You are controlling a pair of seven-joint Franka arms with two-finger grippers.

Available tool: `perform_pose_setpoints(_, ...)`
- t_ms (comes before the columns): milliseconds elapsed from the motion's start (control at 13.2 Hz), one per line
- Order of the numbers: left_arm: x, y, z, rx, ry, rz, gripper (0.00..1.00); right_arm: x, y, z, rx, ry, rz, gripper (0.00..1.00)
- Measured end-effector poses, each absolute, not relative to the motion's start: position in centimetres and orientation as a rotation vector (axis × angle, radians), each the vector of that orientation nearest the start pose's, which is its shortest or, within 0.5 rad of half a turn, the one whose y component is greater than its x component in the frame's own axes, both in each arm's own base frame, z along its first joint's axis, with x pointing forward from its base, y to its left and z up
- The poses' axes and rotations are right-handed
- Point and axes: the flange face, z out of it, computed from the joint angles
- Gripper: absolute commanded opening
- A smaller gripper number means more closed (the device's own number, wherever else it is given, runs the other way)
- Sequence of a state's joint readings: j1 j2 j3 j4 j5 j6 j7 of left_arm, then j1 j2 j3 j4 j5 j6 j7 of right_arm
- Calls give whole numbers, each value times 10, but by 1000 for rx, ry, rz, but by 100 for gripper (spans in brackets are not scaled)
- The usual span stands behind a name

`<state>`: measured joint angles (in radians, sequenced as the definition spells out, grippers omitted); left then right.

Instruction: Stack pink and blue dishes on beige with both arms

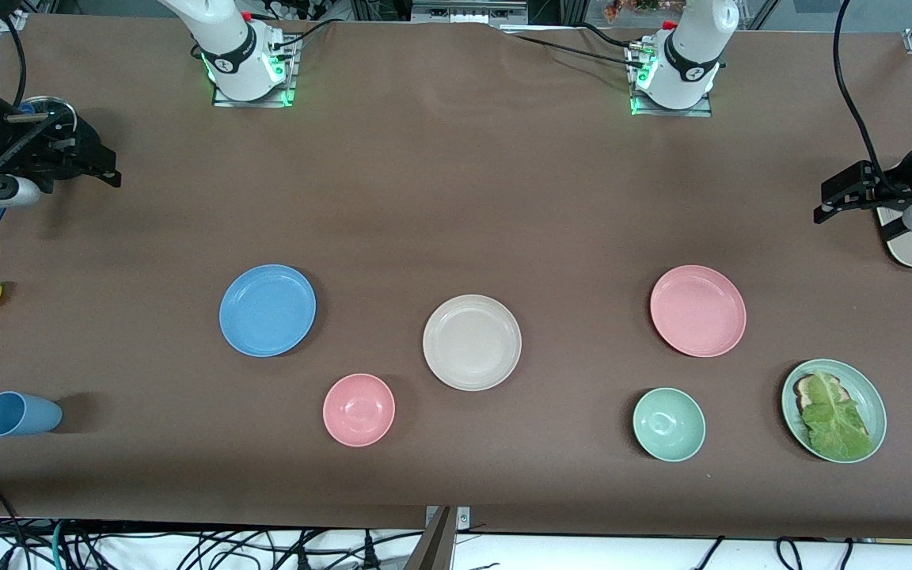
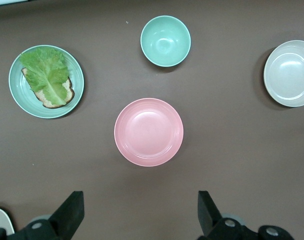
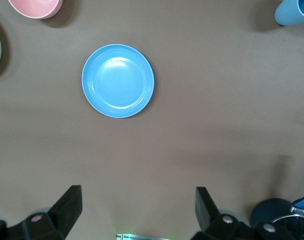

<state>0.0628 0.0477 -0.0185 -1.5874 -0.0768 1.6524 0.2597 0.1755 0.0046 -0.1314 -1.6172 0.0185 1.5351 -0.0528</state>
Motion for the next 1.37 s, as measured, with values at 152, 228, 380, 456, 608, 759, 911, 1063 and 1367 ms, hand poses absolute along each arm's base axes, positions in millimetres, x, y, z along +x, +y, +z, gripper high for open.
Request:
perform_pose_setpoints(152, 576, 18, 597, -3196, 337, -45, 100, 549, 26, 597, -3117, -150, 137, 100)
perform_pose_setpoints(228, 576, 18, 597, -3196, 336, -45, 100, 549, 26, 596, -3116, -150, 139, 100)
perform_pose_setpoints(380, 575, 19, 597, -3196, 334, -44, 100, 549, 26, 595, -3116, -150, 140, 100)
perform_pose_setpoints(456, 575, 22, 597, -3197, 327, -42, 100, 549, 26, 594, -3116, -149, 141, 100)
perform_pose_setpoints(608, 577, 32, 592, -3198, 298, -27, 100, 549, 26, 589, -3116, -148, 151, 100)
perform_pose_setpoints(759, 583, 46, 574, -3204, 263, 22, 100, 548, 26, 586, -3115, -147, 153, 100)
perform_pose_setpoints(911, 595, 64, 540, -3219, 212, 110, 100, 548, 24, 587, -3115, -144, 144, 100)
perform_pose_setpoints(1063, 607, 81, 503, -3233, 166, 191, 100, 548, 22, 588, -3116, -138, 129, 100)
perform_pose_setpoints(1367, 620, 118, 444, -3247, 67, 292, 100, 550, 19, 596, -3118, -123, 96, 100)
